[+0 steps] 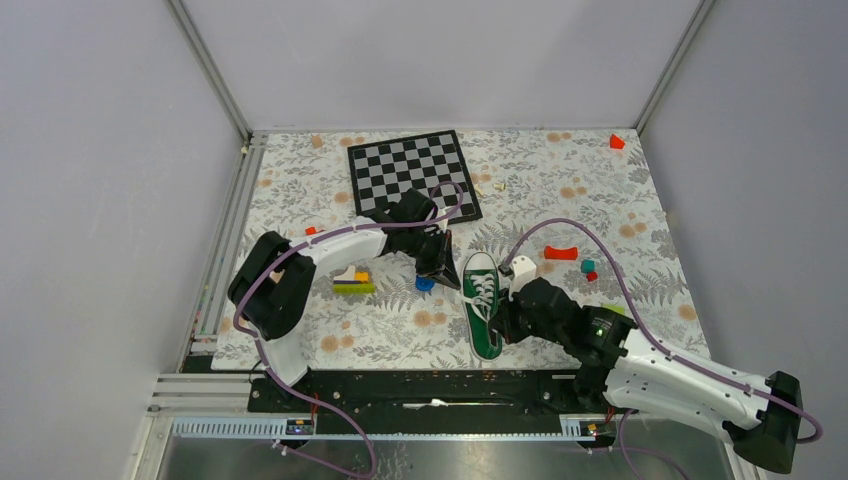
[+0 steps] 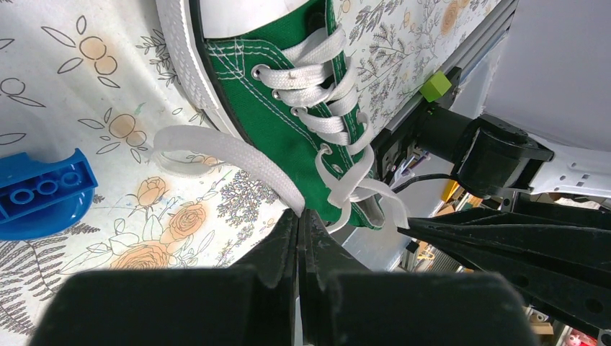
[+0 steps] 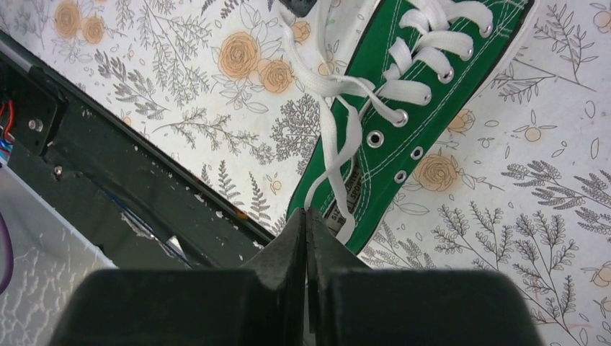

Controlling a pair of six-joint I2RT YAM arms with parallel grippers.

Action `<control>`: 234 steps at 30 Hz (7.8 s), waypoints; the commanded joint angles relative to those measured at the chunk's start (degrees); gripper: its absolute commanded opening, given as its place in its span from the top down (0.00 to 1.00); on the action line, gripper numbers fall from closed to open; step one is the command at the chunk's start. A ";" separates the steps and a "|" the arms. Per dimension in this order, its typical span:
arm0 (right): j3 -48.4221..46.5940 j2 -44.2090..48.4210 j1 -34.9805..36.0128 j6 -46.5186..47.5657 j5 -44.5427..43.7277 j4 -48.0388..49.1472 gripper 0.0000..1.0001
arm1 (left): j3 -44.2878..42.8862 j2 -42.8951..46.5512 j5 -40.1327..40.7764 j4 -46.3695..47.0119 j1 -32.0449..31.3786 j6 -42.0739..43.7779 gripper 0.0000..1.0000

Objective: Tie the shoes
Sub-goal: Cross the shoelace with the shoelace.

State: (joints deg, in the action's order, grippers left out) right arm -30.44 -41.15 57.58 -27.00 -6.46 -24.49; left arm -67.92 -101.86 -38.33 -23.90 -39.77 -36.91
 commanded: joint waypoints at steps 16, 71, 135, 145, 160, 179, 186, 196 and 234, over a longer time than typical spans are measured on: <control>1.52 4.11 -0.19 -1.83 -8.47 3.05 1.00 | 0.68 1.25 -0.13 0.96 0.13 1.44 1.00; -5.82 -21.87 4.58 -0.73 -19.51 12.02 1.00 | 2.31 4.45 0.01 0.71 -2.59 1.87 1.00; 1.16 -20.77 2.07 14.85 -23.88 22.94 0.82 | 1.90 6.39 -1.05 0.53 -3.00 1.38 1.00; -0.30 -17.75 2.05 12.32 -21.54 15.82 0.65 | 0.49 5.60 -1.05 0.00 -3.02 1.56 1.00; -7.64 -15.81 -0.48 12.08 -11.16 7.17 0.45 | 0.73 5.71 -0.93 -0.31 -3.02 1.96 1.00; -9.64 -16.53 -4.50 12.88 -2.66 6.52 0.41 | 1.80 4.19 -0.68 -0.12 -2.56 2.88 1.00; -9.81 -20.75 -4.50 12.26 1.87 10.60 0.46 | 1.73 4.26 -0.49 -0.10 -2.38 2.82 1.00; -10.41 -28.38 -4.50 13.04 -0.54 14.13 0.58 | 2.23 4.74 -0.35 -0.27 -2.30 3.00 1.00; -10.25 -24.92 -6.04 14.06 -12.50 5.47 0.97 | 2.97 5.45 -0.45 -0.34 -1.98 3.24 1.00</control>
State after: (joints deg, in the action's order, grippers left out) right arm -39.11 -65.95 52.27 -13.06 -16.84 -18.28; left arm -64.99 -97.60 -38.76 -25.63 -42.00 -34.70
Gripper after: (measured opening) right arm 0.014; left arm 0.010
